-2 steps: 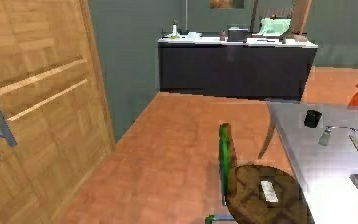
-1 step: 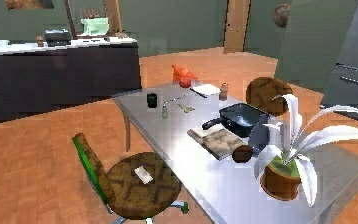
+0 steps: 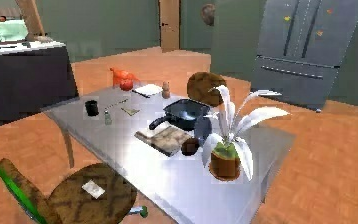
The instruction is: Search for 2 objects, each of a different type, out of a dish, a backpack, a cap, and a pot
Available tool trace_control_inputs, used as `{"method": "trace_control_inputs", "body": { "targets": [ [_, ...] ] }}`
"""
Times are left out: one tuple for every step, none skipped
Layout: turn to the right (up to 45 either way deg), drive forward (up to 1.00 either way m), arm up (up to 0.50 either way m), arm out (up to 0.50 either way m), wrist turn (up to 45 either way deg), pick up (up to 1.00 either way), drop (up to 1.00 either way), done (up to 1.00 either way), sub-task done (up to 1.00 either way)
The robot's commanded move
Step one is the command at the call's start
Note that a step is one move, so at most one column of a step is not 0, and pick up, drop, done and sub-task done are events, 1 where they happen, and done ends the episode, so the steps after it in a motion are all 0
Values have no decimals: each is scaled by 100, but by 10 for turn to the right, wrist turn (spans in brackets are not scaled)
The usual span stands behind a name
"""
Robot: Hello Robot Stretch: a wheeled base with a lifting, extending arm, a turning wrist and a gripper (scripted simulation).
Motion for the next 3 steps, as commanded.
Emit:
{"method": "trace_control_inputs", "body": {
  "targets": [
    [0, 0, 0, 0, 0, 0, 0, 0, 100],
    [450, 0, 0, 0, 0, 0, 0, 0, 0],
    [450, 0, 0, 0, 0, 0, 0, 0, 0]
  ]
}}
